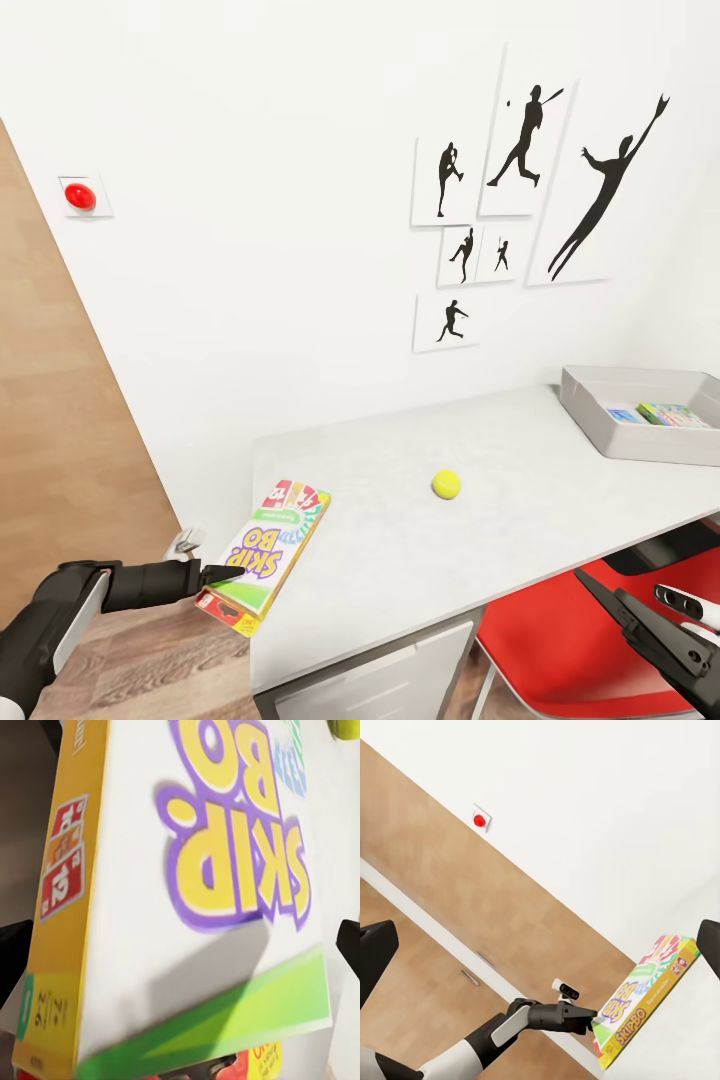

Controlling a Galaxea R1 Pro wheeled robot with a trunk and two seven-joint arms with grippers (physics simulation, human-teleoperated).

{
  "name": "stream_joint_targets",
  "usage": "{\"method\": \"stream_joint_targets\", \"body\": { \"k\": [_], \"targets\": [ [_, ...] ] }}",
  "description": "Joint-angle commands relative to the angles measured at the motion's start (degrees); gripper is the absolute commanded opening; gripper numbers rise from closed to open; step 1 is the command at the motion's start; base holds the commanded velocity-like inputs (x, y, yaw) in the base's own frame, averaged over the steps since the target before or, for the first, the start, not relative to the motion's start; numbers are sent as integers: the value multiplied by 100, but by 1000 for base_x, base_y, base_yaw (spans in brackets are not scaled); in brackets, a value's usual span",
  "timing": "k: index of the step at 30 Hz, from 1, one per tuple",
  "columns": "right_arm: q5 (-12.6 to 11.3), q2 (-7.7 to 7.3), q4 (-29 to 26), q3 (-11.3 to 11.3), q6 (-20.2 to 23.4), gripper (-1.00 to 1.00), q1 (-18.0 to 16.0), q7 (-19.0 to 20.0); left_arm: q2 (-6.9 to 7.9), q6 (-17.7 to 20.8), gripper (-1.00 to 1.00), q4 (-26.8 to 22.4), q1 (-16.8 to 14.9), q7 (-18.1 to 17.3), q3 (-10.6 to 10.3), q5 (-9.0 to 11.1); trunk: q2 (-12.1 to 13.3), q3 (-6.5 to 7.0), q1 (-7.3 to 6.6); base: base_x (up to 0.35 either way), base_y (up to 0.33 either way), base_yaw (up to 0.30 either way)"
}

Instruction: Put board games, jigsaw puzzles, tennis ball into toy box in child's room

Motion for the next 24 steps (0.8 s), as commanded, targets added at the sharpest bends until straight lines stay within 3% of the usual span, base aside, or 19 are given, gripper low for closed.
{"method": "stream_joint_targets", "body": {
  "k": [1,8,9,21,24],
  "targets": [
    [-34,-2,-3,2,46,100,1,-6,1,34,100,-1,-2,-6,1,18,-3,-5,0,0,0,0],
    [-37,-2,0,2,46,100,1,-3,6,21,100,-1,-2,-77,2,25,-3,-5,0,0,0,0],
    [-36,-2,0,2,46,100,1,-2,6,19,-100,-1,-3,-91,2,25,-3,-5,0,0,0,0],
    [-37,-2,-1,2,45,100,1,-4,25,9,-100,-1,-2,-255,27,34,-3,-5,0,0,0,0],
    [-38,4,-3,2,45,100,1,-5,34,9,-100,-5,0,-355,39,39,117,49,-66,0,0,0]
  ]
}}
